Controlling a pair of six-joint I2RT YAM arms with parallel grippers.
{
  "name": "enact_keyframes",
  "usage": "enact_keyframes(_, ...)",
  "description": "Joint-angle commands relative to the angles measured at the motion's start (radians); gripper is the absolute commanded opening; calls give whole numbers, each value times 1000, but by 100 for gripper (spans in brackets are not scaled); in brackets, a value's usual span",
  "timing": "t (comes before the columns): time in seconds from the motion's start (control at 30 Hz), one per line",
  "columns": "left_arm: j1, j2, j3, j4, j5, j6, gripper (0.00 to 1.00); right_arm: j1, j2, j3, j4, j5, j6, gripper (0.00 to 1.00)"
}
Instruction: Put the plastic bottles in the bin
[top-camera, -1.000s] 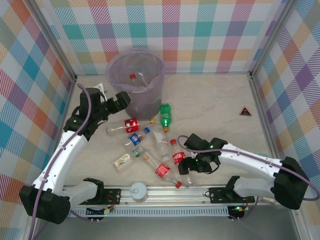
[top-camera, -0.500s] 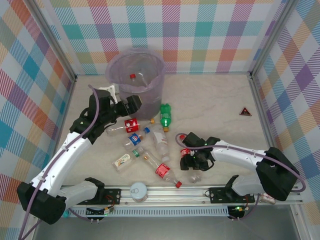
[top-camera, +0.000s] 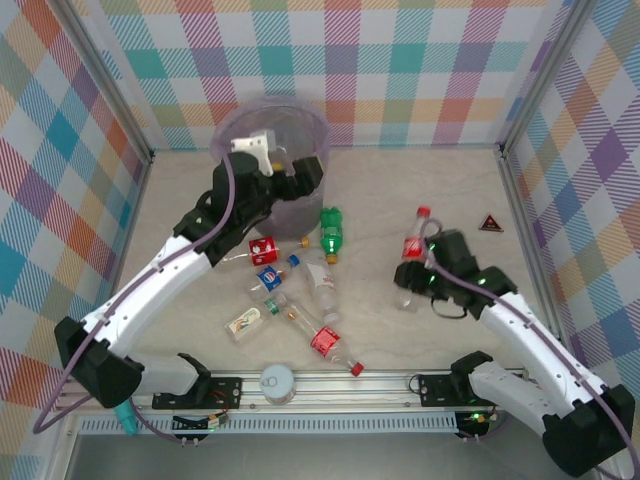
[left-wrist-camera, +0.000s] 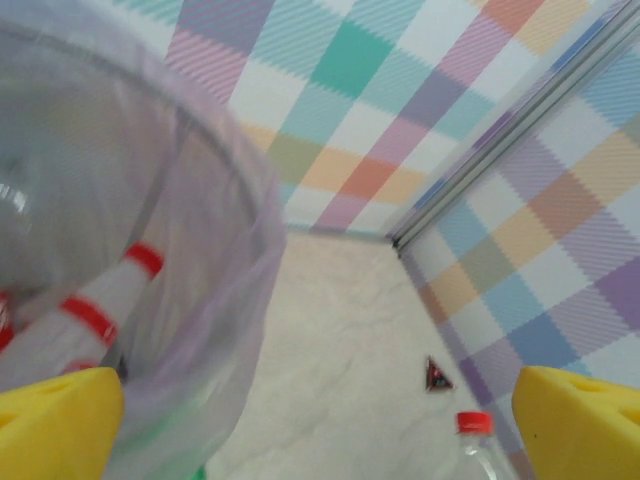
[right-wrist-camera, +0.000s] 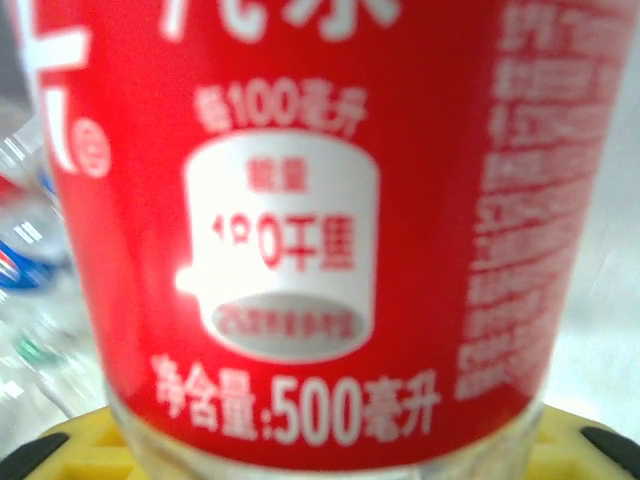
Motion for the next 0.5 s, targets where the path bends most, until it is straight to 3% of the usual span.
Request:
enact_keyframes(0.0,-20,36,118,61,1,57,99,-89,45,167,35,-62,-130,42)
enact_keyframes(0.2,-78,200,325,-23,194,78,99,-104,86,265,241,-159,-111,40)
enact_keyframes(0.33,-98,216,216,274,321,-80,96,-99,99,177,481,-339,-15,38)
enact_keyframes(0.47,-120,219,209,219,251,-90,97,-61,48,105,590,-362,-30,37)
